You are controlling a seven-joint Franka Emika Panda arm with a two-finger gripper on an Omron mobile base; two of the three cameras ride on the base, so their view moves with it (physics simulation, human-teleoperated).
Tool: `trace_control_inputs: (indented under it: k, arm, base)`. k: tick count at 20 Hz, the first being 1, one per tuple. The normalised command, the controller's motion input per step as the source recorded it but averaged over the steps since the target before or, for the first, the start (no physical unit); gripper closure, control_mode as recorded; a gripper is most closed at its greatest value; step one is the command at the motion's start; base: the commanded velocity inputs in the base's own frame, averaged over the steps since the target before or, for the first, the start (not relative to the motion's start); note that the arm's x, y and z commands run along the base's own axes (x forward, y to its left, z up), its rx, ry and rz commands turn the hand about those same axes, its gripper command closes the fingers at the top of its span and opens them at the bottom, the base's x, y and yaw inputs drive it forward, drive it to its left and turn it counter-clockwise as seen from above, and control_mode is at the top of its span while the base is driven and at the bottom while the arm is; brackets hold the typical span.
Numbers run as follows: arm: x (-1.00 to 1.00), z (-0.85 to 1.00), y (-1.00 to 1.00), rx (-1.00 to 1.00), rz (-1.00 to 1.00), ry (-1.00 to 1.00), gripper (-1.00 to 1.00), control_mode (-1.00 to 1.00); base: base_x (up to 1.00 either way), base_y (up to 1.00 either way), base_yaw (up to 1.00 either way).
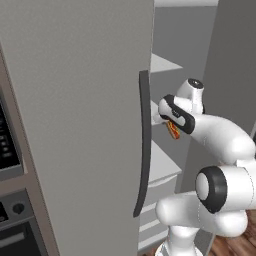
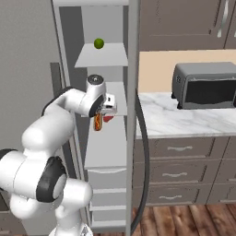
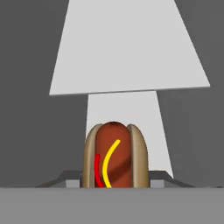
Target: Store the hot dog in the freezer for long-term storage. Close the freezer door after placing the cooked food.
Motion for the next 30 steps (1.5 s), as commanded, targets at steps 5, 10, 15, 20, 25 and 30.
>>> trace_control_inputs:
  k: [5, 10, 15, 20, 25, 30]
  arm:
    - [0.51, -0.09, -0.04, 0.0, 0.0, 0.01, 1.0, -1.0]
    - [0.48, -0.17, -0.08, 0.0, 0.0, 0.02, 1.0, -1.0]
    - [0.55, -0.2, -0.03, 0.0, 0.0, 0.03, 1.0, -1.0]
    - [0.64, -0.25, 0.0, 0.0, 0.0, 0.01, 1.0, -1.0]
    - [0.76, -0.21, 0.0, 0.0, 0.0, 0.04, 1.0, -1.0]
    - [0.71, -0.21, 0.0, 0.0, 0.0, 0.02, 1.0, -1.0]
  base:
    - [0.0, 0.0, 0.0]
    - [0.0, 0.0, 0.0]
    - [0.0, 0.0, 0.0]
    - [0.0, 0.0, 0.0]
    - [0.0, 0.0, 0.0]
    - [0.0, 0.0, 0.0]
